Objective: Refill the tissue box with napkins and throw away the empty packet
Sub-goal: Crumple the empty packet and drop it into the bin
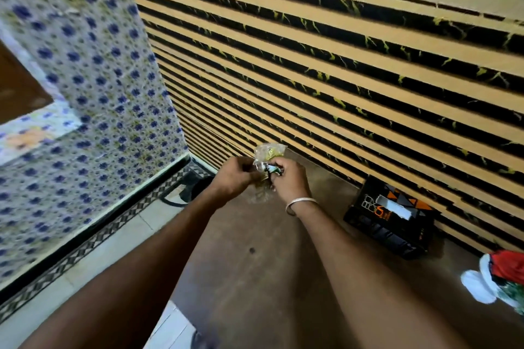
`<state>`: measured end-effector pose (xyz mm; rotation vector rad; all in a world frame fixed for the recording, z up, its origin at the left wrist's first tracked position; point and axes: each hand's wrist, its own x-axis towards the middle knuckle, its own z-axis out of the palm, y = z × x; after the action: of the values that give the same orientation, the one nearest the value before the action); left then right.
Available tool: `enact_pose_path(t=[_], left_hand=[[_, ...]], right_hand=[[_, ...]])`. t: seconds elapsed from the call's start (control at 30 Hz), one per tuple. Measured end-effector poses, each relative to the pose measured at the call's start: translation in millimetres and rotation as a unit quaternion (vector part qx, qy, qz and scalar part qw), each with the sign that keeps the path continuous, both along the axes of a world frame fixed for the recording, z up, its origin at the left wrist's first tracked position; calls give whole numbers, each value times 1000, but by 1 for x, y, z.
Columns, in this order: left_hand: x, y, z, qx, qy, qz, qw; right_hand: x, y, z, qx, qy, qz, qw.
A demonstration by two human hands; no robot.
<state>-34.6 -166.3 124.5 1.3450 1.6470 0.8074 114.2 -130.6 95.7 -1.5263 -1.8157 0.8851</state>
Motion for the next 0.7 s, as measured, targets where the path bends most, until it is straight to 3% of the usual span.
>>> enact_pose_path(t=[0.33,0.7], left_hand=[[-104,-42,13,53,48,60,996],[-271,-73,11,51,46,67,995]], right_hand=[[-106,-27,19,39,-16,71,997],[-277,-56,13,38,-16,66,997]])
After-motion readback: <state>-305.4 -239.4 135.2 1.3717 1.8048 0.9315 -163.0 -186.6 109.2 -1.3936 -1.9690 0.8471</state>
